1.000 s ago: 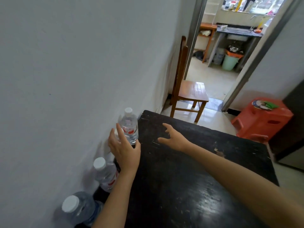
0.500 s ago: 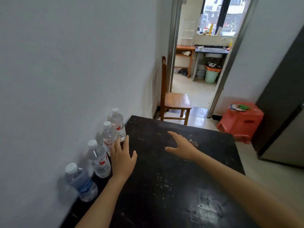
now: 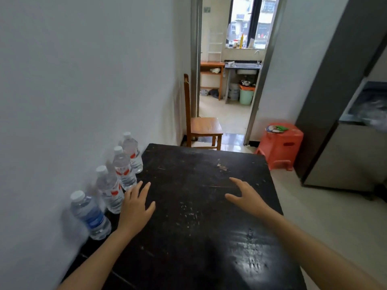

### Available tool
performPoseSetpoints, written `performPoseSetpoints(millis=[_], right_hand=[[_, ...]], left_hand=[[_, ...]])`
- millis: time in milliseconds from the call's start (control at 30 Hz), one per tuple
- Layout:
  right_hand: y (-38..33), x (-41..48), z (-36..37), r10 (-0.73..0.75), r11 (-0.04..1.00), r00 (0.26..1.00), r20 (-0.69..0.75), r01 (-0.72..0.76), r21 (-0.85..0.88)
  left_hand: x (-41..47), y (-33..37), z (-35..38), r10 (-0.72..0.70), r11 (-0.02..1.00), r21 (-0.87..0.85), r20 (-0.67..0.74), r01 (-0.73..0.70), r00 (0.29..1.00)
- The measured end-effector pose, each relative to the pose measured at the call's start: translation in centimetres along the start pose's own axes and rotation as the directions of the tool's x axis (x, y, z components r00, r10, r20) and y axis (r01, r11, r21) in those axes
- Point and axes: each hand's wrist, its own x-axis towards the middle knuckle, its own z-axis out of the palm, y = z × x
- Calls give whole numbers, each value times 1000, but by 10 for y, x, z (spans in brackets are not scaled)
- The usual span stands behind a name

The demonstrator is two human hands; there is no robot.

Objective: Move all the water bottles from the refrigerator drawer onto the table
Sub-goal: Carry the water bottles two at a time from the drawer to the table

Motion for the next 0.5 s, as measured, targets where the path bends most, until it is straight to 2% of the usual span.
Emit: performPoseSetpoints(millis=[233, 500], right_hand=[[3, -65, -36, 85, 994, 961, -263, -101, -49], [-32, -153, -1, 166, 970, 910, -379, -220, -103]], left_hand=[[20, 34, -22, 184, 969, -165, -3, -182, 983], [-21, 31, -55, 379, 863, -336, -62, -377, 923]])
